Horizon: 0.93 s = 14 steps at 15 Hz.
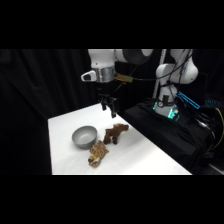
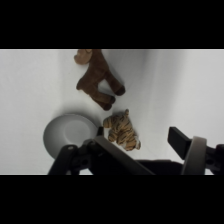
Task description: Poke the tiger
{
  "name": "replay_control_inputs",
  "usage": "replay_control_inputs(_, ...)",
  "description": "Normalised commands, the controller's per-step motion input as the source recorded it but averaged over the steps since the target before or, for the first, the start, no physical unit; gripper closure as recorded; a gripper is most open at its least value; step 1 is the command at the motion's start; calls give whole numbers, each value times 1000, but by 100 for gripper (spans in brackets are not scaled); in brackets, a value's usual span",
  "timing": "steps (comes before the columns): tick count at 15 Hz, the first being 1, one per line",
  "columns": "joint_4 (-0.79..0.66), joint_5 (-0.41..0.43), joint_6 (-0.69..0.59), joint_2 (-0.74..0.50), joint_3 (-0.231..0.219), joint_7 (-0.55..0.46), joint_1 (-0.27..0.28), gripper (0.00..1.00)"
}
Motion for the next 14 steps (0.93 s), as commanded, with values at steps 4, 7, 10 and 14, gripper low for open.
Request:
replay_control_inputs(4, 8, -80, 104, 19, 30, 92, 2, 0)
replay_control_inputs(7, 198, -114, 211, 265, 52, 173, 37, 0)
replay_control_inputs(10, 294, -110, 234, 364, 27, 168, 37, 0)
replay_control_inputs(14, 314, -137, 191, 358, -12, 171, 42, 26)
